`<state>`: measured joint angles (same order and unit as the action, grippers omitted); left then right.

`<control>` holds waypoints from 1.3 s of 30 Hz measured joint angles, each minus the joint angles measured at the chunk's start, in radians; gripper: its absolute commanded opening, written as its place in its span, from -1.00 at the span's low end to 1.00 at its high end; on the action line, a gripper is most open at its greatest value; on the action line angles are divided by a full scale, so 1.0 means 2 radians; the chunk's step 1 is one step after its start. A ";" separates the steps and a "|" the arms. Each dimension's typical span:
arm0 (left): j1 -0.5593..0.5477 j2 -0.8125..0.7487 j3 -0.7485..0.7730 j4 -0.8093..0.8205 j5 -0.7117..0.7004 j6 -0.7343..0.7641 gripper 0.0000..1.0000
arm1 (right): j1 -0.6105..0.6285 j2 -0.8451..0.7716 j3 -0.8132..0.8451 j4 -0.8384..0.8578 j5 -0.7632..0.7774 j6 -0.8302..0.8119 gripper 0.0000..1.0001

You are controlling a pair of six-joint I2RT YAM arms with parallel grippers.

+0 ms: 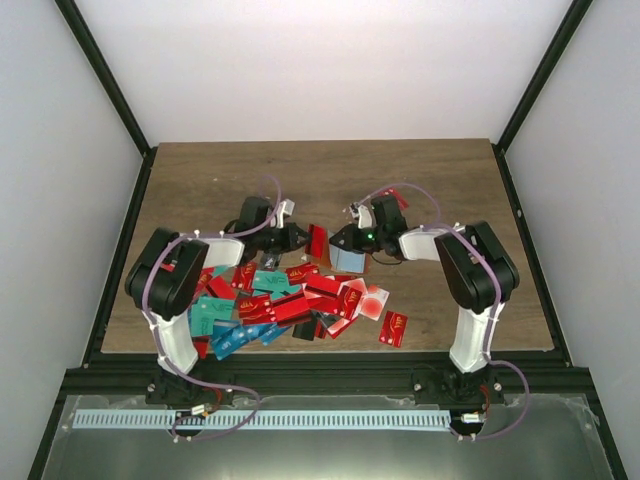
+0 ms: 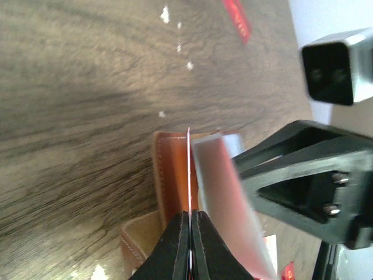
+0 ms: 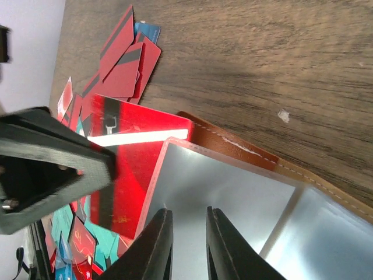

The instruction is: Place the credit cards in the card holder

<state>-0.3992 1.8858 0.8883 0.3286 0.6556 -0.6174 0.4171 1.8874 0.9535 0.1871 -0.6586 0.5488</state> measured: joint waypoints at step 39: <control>-0.043 0.083 0.093 0.076 -0.064 -0.192 -0.92 | 0.022 0.030 0.024 -0.033 0.012 -0.003 -0.81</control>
<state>-0.4843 2.0514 1.0737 0.4797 0.5278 -1.0023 0.4614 1.9476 1.0008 0.1204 -0.6342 0.5426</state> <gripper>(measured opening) 0.041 0.097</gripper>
